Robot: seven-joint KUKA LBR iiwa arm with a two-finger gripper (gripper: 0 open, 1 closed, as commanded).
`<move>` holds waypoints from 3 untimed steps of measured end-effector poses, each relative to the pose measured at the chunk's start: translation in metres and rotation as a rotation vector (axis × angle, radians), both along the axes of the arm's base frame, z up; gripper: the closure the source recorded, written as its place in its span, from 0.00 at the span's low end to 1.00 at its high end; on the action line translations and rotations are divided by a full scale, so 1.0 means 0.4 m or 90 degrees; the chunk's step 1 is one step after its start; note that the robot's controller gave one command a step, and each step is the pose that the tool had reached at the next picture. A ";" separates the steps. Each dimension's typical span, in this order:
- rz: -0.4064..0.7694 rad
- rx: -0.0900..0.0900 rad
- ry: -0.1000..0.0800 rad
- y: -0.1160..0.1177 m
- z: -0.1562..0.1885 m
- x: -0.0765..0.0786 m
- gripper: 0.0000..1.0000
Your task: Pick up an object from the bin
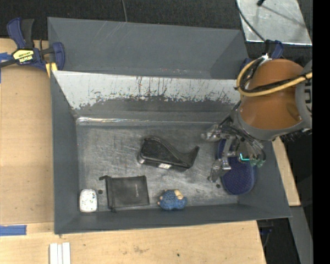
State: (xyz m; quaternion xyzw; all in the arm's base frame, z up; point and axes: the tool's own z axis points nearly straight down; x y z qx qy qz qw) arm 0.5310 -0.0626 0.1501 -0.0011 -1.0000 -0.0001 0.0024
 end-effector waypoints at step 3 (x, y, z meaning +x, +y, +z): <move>0.090 0.000 -0.004 0.234 0.210 0.042 1.00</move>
Offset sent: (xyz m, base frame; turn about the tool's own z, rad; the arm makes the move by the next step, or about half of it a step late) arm 0.0214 0.0468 -0.0709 0.2600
